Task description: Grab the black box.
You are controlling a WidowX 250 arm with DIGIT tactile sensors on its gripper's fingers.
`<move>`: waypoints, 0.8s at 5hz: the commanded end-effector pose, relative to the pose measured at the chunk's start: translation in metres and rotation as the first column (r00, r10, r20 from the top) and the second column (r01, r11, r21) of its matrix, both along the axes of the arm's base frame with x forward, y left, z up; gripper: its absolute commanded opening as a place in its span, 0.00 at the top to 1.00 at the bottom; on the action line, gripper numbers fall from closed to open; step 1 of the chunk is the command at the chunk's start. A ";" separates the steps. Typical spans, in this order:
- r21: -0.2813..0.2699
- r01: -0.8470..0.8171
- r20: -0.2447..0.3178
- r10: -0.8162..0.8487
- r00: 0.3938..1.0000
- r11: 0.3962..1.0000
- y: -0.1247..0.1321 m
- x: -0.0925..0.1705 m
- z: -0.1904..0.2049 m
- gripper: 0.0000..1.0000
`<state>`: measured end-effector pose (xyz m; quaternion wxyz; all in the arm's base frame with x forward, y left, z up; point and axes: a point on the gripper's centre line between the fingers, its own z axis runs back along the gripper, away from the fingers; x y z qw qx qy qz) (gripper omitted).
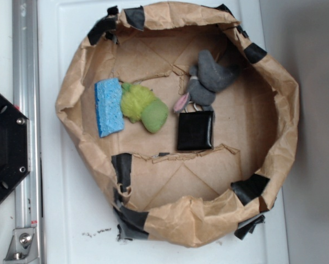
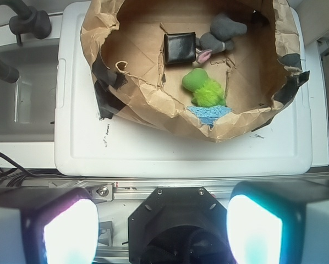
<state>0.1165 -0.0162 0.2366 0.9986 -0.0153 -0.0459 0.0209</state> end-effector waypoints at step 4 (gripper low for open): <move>-0.024 -0.135 0.172 0.137 0.975 0.991 0.039 0.148 -0.019 0.00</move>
